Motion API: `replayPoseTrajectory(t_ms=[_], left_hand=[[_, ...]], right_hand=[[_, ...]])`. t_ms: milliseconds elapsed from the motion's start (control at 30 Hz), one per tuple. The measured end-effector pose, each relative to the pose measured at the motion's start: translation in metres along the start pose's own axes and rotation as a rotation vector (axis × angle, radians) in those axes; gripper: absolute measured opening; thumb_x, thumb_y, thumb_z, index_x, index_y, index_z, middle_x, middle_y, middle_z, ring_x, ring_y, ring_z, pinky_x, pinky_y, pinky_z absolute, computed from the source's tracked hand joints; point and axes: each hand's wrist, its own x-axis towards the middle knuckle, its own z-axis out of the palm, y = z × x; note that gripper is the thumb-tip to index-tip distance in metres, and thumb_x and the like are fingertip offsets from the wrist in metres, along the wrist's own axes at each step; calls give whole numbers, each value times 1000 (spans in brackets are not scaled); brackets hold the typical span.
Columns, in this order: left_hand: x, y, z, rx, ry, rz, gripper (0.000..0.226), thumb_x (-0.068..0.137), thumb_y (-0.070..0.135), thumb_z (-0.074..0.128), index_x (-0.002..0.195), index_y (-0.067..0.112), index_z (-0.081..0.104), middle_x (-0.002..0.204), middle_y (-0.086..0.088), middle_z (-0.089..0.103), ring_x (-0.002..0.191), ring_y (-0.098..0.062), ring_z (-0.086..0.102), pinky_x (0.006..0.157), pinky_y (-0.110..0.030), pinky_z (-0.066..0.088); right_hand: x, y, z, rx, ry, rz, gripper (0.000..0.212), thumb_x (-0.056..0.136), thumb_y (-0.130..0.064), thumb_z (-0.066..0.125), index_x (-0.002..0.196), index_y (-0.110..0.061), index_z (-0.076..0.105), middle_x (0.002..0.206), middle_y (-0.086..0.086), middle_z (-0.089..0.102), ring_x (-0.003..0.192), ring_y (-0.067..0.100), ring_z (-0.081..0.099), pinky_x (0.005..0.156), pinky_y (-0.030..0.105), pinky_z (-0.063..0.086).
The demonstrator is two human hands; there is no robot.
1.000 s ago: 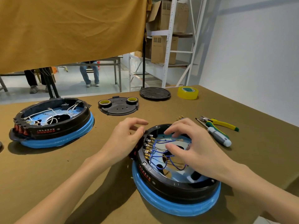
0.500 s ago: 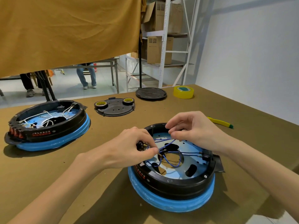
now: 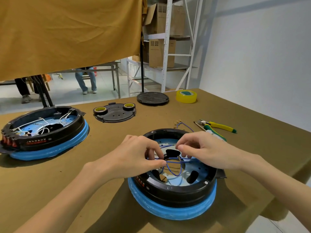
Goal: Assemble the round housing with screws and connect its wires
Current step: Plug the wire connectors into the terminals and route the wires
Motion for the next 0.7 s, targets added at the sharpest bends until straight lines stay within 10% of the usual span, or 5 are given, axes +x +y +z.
replayPoseTrajectory(t_ms=[167, 433, 700], left_hand=[[-1, -2, -11, -82, -80, -4, 9, 92, 41, 75, 92, 33, 80, 81, 15, 75, 81, -3, 70, 78, -29, 59], [-2, -19, -28, -20, 120, -33, 13, 95, 35, 65, 92, 40, 76, 103, 24, 65, 105, 5, 59, 89, -17, 44], [4, -50, -9, -192, 99, -281, 41, 108, 44, 42, 146, 29, 47, 134, 14, 56, 115, 9, 53, 86, -9, 42]], right_hand=[[-1, 4, -9, 44, -125, 1, 12, 100, -30, 65, 104, -27, 76, 86, -12, 75, 76, 4, 68, 66, 19, 52], [24, -26, 4, -30, 95, -107, 12, 97, -36, 67, 95, -30, 77, 91, -5, 60, 82, 8, 56, 71, 19, 43], [22, -53, 41, -476, 329, -31, 38, 90, -67, 58, 98, -34, 74, 101, -5, 44, 101, 18, 37, 84, 32, 32]])
